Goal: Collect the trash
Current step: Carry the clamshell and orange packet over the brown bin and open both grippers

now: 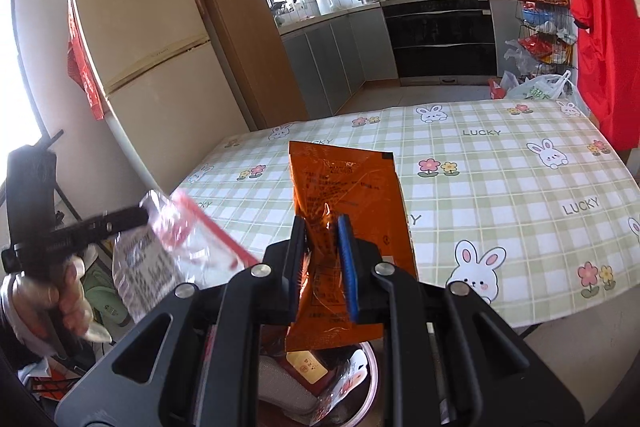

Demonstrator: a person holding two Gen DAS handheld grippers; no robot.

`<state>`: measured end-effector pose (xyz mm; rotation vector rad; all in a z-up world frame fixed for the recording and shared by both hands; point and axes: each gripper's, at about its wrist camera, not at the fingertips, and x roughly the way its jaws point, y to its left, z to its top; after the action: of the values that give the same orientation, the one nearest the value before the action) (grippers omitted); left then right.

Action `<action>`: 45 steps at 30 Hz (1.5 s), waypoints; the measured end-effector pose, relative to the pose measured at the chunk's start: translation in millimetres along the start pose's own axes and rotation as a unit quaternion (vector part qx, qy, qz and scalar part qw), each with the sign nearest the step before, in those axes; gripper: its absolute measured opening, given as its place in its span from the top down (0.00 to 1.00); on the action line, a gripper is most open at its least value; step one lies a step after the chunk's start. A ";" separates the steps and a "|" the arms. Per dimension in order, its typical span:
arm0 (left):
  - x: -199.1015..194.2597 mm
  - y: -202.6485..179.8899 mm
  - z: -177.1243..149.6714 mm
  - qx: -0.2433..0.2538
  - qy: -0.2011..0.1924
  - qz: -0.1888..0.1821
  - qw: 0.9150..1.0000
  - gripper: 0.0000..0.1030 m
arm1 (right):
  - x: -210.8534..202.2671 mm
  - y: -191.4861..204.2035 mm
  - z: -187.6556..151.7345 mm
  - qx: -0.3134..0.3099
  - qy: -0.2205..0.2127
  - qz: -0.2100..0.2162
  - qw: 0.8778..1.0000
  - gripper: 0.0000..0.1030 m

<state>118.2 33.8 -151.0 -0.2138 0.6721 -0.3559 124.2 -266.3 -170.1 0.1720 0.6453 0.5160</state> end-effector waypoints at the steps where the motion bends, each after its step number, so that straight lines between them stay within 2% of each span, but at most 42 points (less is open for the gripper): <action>1: -4.3 -3.4 -8.6 -0.001 -0.002 0.002 1.000 0.76 | -4.9 1.8 -2.2 0.000 -0.002 -0.002 1.000 0.81; 6: -21.2 -12.5 -40.9 -0.015 -0.020 0.013 1.000 0.76 | -27.1 6.8 -10.4 -0.004 -0.007 -0.012 1.000 0.81; 10: -26.2 -18.3 -53.2 -0.018 -0.026 0.021 0.999 0.75 | -36.6 9.0 -14.8 -0.009 -0.008 -0.015 1.000 0.81; 19: -6.9 -24.1 -55.8 -0.007 0.002 0.014 1.000 0.74 | -24.9 5.5 -15.1 -0.004 -0.002 -0.009 1.000 0.81; 22: 7.1 -23.9 -58.4 -0.007 0.020 0.003 1.000 0.71 | -17.9 3.2 -15.8 -0.002 0.006 -0.008 1.000 0.81; 23: 12.2 -23.6 -59.0 -0.008 0.028 0.000 1.000 0.68 | -16.1 2.3 -16.3 -0.001 0.008 -0.007 1.000 0.81; 25: 17.7 -24.3 -60.1 -0.008 0.032 0.003 0.999 0.35 | -12.1 0.8 -17.6 0.002 0.012 -0.006 1.000 0.81; 29: 19.0 -16.9 -56.9 -0.018 0.023 0.023 0.999 0.26 | -4.7 4.2 -22.0 0.000 0.024 0.003 1.000 0.81; 31: 10.4 -10.9 -53.6 -0.026 -0.004 0.043 0.999 0.14 | -1.5 7.8 -22.3 -0.004 0.030 0.009 0.999 0.81; 35: -9.6 -4.3 -44.0 -0.016 -0.045 0.102 0.994 0.06 | 4.3 20.6 -27.0 -0.013 0.044 0.024 0.999 0.81; 42: -40.5 10.4 -32.1 -0.011 -0.084 0.146 0.986 0.06 | 13.5 44.9 -38.1 -0.037 0.068 0.043 0.996 0.80; 45: -49.7 18.2 -30.9 -0.017 -0.090 0.154 0.984 0.06 | 17.8 54.8 -41.5 -0.046 0.079 0.050 0.995 0.80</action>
<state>66.9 67.4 -151.9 -0.1692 0.5232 -0.0269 88.6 -210.3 -195.3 0.0769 0.7676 0.6583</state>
